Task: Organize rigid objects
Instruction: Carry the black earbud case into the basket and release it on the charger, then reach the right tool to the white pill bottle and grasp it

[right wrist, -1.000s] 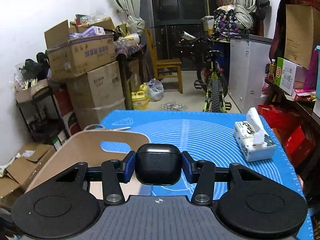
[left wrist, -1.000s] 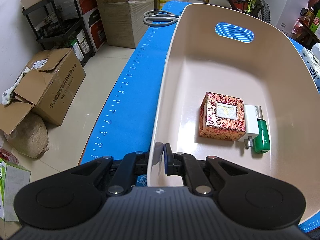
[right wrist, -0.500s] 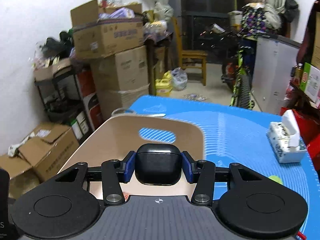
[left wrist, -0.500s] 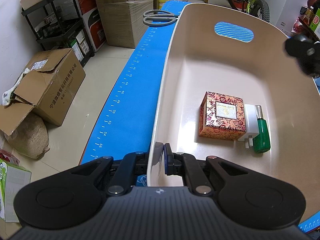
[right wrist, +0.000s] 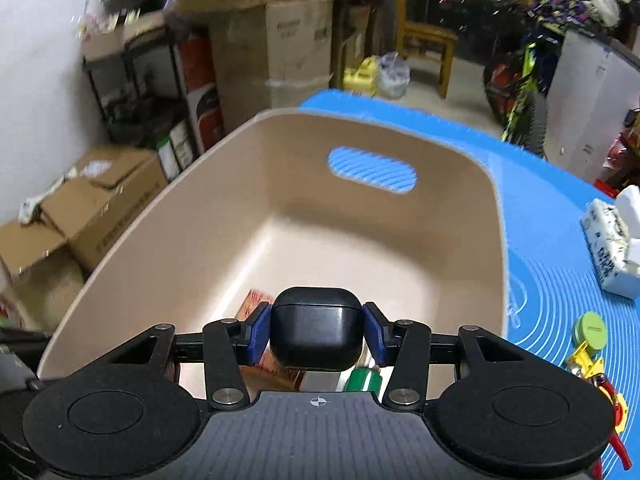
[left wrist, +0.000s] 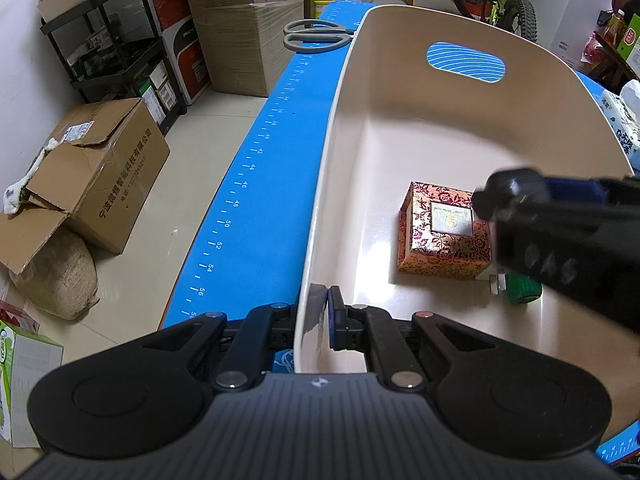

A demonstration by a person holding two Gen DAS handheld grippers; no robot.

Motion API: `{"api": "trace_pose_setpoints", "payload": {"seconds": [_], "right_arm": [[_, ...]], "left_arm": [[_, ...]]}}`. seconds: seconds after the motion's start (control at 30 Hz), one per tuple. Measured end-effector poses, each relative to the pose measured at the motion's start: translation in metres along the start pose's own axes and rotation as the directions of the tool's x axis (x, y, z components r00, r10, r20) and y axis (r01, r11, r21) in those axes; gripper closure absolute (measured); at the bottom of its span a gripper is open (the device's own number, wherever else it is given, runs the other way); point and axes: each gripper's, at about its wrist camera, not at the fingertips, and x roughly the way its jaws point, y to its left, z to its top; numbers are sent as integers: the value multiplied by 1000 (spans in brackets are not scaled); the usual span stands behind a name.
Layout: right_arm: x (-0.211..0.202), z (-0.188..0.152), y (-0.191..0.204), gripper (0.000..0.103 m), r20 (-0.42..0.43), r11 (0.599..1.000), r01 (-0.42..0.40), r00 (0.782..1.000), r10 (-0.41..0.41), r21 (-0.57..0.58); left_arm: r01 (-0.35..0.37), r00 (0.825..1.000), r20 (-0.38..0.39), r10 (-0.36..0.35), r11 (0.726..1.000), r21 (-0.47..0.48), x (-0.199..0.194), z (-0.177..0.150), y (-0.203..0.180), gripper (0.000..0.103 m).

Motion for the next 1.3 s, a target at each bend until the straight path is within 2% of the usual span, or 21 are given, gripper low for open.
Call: {"api": "trace_pose_setpoints", "payload": {"seconds": [0.2,0.27,0.37,0.8,1.0,1.3], "right_arm": [[9,-1,-1,49,-64,1000,1,998,0,4],[9,-1,-3,43,-70,1000,-3,998,4,21],[3,-2,-6,34,-30,1000,0,1000,1,23],[-48,0,-34,33,148,998,-11,989,1,68],[-62,-2,-55,31,174,995,9,984,-26,98],[-66,-11,-88,28,189,987,82,976,-107,135]], "left_arm": [[-1,1000,1,1,1000,4,1,0,-2,93],[0,1000,0,0,1000,3,1,0,-1,93],[-3,1000,0,3,1000,3,1,1,-3,93],[-2,1000,-1,2,1000,4,1,1,-3,93],[-2,1000,-2,2,1000,3,1,1,-3,93],[-3,1000,-4,3,1000,1,1,1,-2,93]]}}
